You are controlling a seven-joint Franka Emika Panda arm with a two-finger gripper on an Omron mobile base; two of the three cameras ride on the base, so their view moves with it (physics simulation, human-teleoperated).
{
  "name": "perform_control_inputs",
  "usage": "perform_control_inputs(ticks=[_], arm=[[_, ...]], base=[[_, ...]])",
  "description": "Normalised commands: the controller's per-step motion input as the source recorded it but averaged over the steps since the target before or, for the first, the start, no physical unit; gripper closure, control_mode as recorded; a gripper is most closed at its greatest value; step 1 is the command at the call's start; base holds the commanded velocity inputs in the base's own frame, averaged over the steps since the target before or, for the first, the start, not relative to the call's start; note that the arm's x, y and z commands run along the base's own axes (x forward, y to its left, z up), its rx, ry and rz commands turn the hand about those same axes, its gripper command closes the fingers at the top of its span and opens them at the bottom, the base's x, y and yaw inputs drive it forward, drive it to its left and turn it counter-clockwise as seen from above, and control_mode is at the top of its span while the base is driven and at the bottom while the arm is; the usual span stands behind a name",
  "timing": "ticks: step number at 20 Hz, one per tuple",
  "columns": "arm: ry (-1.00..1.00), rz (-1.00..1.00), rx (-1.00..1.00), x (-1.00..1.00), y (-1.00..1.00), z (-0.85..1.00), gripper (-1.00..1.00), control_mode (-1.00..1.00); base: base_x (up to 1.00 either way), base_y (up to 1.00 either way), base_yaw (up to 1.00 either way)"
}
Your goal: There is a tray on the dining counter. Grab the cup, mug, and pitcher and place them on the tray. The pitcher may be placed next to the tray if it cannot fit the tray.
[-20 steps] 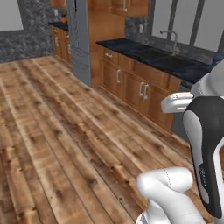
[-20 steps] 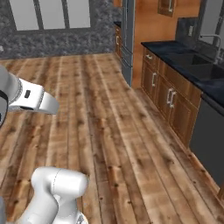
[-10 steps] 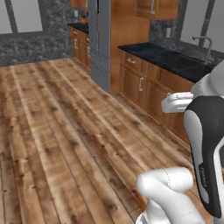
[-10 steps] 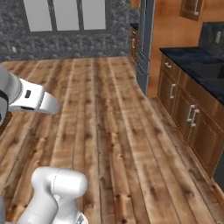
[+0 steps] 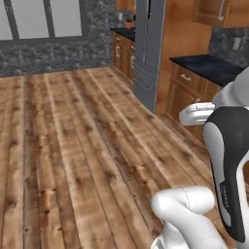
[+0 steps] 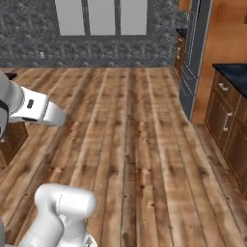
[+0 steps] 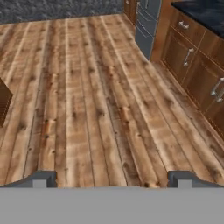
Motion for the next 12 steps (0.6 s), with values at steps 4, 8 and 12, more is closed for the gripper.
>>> perform_control_inputs(ticks=[4, 8, 12], arm=[[0.0, 0.0, 0.0, 0.0, 0.0, 0.0, -1.0, 1.0], [0.0, 0.0, 0.0, 0.0, 0.0, 0.0, -1.0, 1.0], [0.0, 0.0, 0.0, 0.0, 0.0, 0.0, -1.0, 1.0]], base=[[1.0, 0.25, 0.38], [1.0, 0.06, 0.22], [1.0, -0.05, 0.0]])
